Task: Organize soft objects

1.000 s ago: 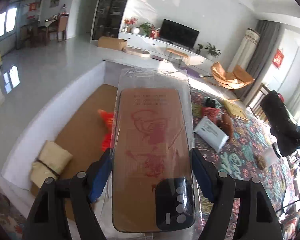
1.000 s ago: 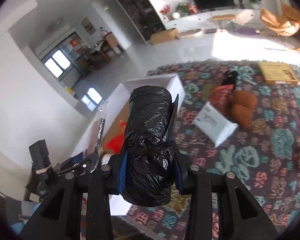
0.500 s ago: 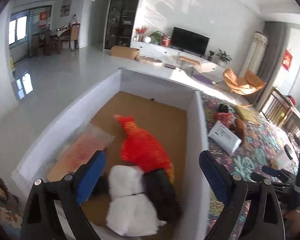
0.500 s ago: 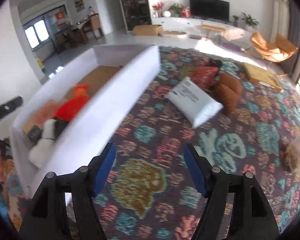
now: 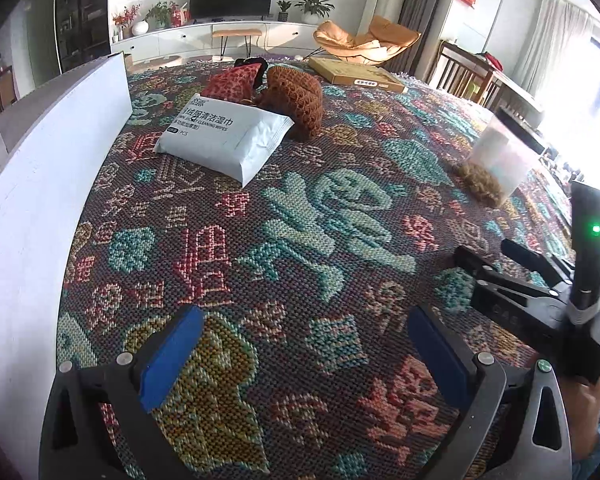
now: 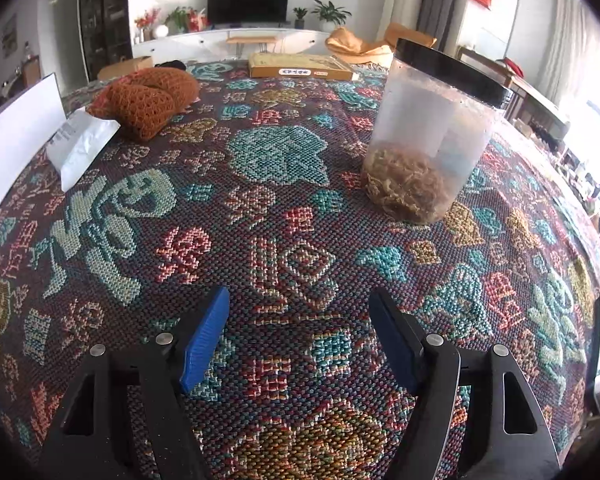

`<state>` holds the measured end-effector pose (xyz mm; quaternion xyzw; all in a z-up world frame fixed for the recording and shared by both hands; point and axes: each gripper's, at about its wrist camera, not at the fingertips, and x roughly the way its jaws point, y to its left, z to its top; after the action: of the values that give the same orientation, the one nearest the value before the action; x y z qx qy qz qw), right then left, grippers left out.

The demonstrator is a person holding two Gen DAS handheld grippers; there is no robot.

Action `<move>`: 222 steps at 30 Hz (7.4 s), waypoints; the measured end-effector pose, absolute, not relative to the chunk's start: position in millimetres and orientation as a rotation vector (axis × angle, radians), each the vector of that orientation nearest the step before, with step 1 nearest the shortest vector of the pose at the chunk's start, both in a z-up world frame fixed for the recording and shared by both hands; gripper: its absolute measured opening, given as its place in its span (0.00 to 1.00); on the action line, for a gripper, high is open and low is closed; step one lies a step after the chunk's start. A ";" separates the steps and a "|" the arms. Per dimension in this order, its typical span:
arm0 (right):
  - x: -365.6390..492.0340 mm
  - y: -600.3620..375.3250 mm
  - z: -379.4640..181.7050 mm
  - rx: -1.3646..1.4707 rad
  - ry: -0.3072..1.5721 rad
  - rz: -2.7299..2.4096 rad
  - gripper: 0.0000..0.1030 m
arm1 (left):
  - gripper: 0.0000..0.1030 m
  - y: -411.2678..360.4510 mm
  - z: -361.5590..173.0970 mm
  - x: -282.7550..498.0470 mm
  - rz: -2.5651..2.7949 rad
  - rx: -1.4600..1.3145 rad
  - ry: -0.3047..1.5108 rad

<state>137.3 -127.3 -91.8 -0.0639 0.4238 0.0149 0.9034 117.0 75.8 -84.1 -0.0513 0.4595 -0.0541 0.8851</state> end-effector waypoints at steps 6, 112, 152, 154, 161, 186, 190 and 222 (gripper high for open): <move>140.1 -135.9 -94.4 -0.064 0.901 0.048 0.78 | 0.99 100.3 -109.3 141.6 0.010 -0.063 0.958; 138.5 -140.0 -95.8 -0.042 0.910 0.063 0.83 | 1.00 98.3 -122.0 144.9 0.050 -0.036 0.949; 138.4 -140.3 -95.9 -0.041 0.910 0.064 0.83 | 1.00 98.7 -122.1 144.9 0.051 -0.036 0.949; 138.4 -140.3 -95.9 -0.041 0.910 0.064 0.83 | 1.00 98.2 -122.1 145.1 0.051 -0.036 0.949; 138.4 -140.3 -95.8 -0.041 0.910 0.064 0.83 | 1.00 98.3 -122.1 144.9 0.051 -0.036 0.949; 349.8 -2.9 -67.1 0.225 1.137 0.414 0.84 | 1.00 98.2 -122.3 127.7 0.018 -0.025 0.948; 350.9 19.6 -91.5 0.047 1.138 0.391 0.68 | 1.00 98.1 -122.3 127.6 0.017 -0.026 0.949; 137.9 -147.5 -98.2 0.025 0.888 0.074 0.78 | 1.00 98.0 -122.0 127.3 0.020 -0.024 0.947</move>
<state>137.9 -147.5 -98.2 0.0122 0.4295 0.0359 0.9023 127.3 98.0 -122.0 -0.0113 0.4562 0.0099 0.8898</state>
